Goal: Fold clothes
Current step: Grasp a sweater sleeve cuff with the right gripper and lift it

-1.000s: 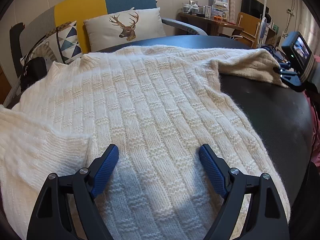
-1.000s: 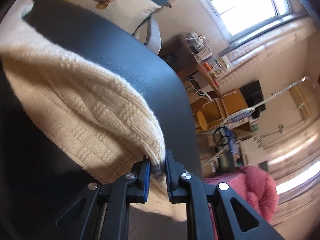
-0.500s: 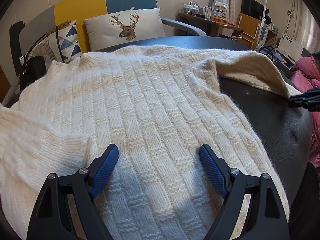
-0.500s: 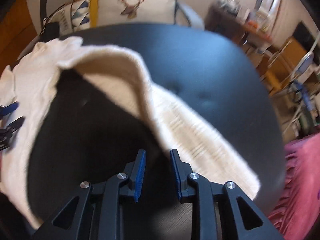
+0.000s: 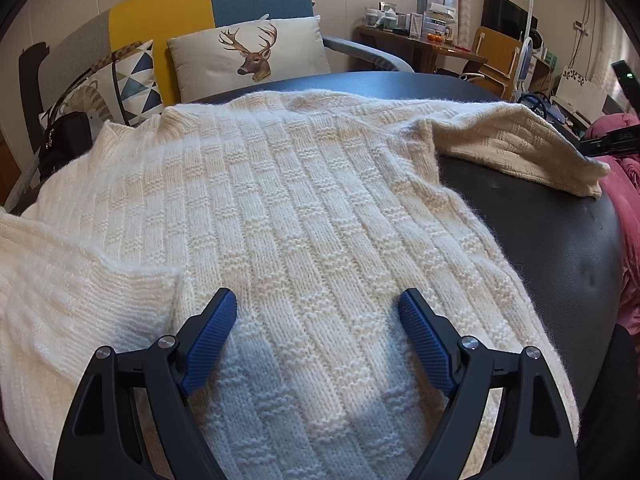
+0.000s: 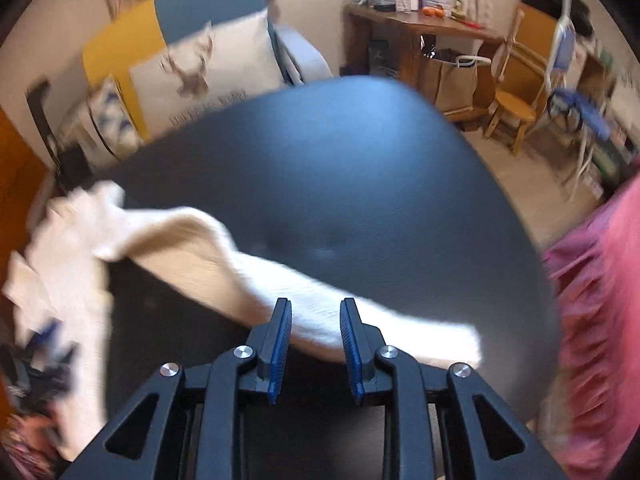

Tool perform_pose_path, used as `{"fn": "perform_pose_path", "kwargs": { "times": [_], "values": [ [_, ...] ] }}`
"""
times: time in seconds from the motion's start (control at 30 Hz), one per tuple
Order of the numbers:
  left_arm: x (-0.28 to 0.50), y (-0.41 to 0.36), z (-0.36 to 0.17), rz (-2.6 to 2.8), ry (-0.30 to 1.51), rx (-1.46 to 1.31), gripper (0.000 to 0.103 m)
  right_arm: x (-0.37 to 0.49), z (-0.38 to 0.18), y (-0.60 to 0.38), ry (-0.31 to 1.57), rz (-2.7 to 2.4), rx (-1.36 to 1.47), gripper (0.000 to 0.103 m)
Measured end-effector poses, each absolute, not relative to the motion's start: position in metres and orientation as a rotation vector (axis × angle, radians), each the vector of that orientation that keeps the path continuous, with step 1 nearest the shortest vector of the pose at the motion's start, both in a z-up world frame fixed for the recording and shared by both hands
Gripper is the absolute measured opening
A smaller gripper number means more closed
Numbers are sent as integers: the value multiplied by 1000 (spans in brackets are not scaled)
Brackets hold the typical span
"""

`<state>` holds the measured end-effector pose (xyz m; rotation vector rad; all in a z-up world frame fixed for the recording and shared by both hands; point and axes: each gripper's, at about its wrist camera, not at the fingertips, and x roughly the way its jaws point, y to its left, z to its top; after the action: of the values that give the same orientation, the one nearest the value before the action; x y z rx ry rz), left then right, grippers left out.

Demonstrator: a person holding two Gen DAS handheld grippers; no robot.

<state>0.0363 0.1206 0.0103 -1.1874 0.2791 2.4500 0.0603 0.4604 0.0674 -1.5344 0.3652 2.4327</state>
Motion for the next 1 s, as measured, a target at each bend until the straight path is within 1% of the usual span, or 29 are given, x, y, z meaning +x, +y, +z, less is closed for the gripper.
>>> {"fn": "perform_pose_path", "kwargs": {
  "times": [0.03, 0.07, 0.13, 0.17, 0.23, 0.37, 0.53, 0.6, 0.63, 0.77, 0.87, 1.0],
  "values": [
    [36, 121, 10, 2450, 279, -1188, 86, 54, 63, 466, 348, 2398, -1551, 25],
    [36, 121, 10, 2451, 279, -1188, 86, 50, 55, 472, 392, 2364, -1573, 25],
    [36, 122, 10, 2450, 279, -1188, 86, 50, 38, 483, 548, 2321, -1636, 25],
    [36, 122, 10, 2451, 280, -1188, 86, 52, 35, 481, 577, 2334, -1653, 25],
    [37, 123, 10, 2452, 281, -1188, 86, 58, 36, 471, 574, 2390, -1667, 27],
    [36, 124, 10, 2453, 280, -1188, 86, 81, 33, 458, 526, 2442, -1708, 27],
    [36, 125, 10, 2455, 277, -1189, 86, 115, 39, 451, 569, 2494, -1636, 27],
    [36, 125, 10, 2455, 278, -1189, 86, 126, 40, 451, 513, 2521, -1604, 27],
    [36, 125, 10, 2456, 278, -1188, 86, 131, 42, 446, 450, 2534, -1594, 27],
    [36, 125, 10, 2458, 281, -1187, 86, 111, 54, 426, 113, 2587, -1615, 27],
    [37, 125, 10, 2457, 282, -1187, 86, 79, 48, 407, -150, 2549, -1678, 27],
    [37, 124, 10, 2456, 280, -1187, 86, 42, 26, 391, -266, 2506, -1813, 28]
  ]
}}
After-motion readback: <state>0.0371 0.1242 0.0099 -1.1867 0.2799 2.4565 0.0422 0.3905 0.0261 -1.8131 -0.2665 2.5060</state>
